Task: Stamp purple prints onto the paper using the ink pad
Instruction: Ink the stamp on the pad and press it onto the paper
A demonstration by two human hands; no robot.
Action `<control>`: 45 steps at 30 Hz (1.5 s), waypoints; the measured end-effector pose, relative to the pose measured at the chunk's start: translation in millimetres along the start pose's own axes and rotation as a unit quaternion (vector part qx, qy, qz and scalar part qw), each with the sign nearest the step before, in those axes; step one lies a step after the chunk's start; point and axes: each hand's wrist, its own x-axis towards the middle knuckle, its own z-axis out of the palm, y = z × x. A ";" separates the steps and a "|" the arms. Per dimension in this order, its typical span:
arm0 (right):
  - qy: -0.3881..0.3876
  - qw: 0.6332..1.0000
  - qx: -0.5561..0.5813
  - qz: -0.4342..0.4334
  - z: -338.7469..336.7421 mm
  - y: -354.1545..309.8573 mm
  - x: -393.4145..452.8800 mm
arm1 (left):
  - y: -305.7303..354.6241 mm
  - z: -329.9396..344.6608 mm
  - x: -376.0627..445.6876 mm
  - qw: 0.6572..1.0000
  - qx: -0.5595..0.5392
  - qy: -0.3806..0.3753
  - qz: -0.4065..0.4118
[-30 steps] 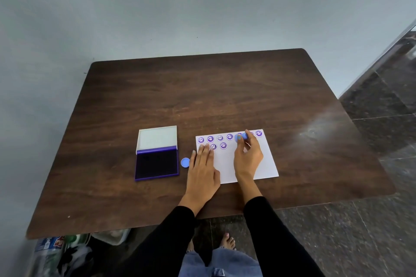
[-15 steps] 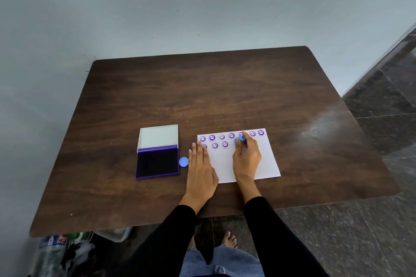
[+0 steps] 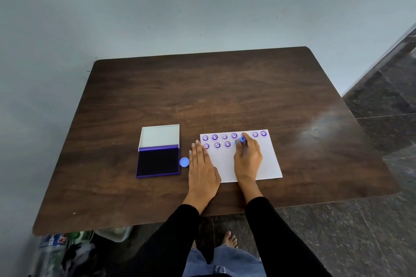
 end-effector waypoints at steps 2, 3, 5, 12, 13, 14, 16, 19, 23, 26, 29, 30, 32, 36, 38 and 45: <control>-0.005 1.000 -0.004 0.006 0.4 -0.2 -0.7 | -0.1 0.5 -0.2 1.000 0.007 -0.002 -0.003; -0.007 1.000 -0.005 0.007 0.4 -0.2 -1.0 | -0.1 0.8 -0.3 1.000 0.009 -0.004 -0.003; -0.010 1.000 -0.007 0.008 0.4 -0.1 -1.2 | 0.6 1.2 -0.1 1.000 0.010 -0.004 -0.003; -0.027 0.999 -0.037 0.008 1.8 0.5 -2.6 | 0.1 0.4 -0.8 1.000 0.015 -0.007 -0.004; -0.029 0.999 -0.039 0.010 2.0 0.3 -2.5 | 0.4 0.4 -0.6 1.000 0.015 -0.008 -0.004; -0.031 0.999 -0.043 0.011 2.2 0.3 -2.2 | 0.6 0.4 -0.5 1.000 0.017 -0.009 -0.003; -0.035 0.998 -0.049 0.012 2.6 0.8 -0.9 | 0.6 0.0 0.1 1.000 0.027 -0.013 -0.002; -0.038 0.998 -0.054 0.018 2.3 -0.3 1.5 | 0.8 -0.7 0.0 0.999 0.035 -0.019 -0.003; -0.043 0.997 -0.062 0.023 -0.9 -3.2 3.4 | 1.7 -0.9 -0.2 0.999 0.046 -0.020 0.000; -0.047 0.996 -0.064 0.030 -3.5 -6.1 4.7 | 1.2 0.0 0.5 0.998 0.053 -0.022 0.000; -0.051 0.996 -0.064 0.038 -3.3 -9.4 3.7 | 0.6 1.6 0.7 0.998 0.054 -0.019 0.003; -0.054 0.996 -0.065 0.042 -3.0 -10.1 3.4 | 0.6 2.0 0.8 0.998 0.054 -0.017 0.005; -0.060 0.995 -0.067 0.051 -3.3 -11.5 4.5 | 0.2 2.6 1.0 0.999 0.050 -0.013 0.004; -0.066 0.993 -0.076 0.058 -5.0 -12.8 7.5 | -0.3 3.5 1.4 0.999 0.041 -0.012 0.000; -0.067 0.993 -0.079 0.061 -5.4 -14.8 8.0 | 0.0 2.9 1.6 0.999 0.044 -0.012 0.001; 0.021 0.990 0.011 0.138 -14.4 -27.2 16.1 | 1.3 2.0 0.8 0.999 0.047 -0.010 -0.001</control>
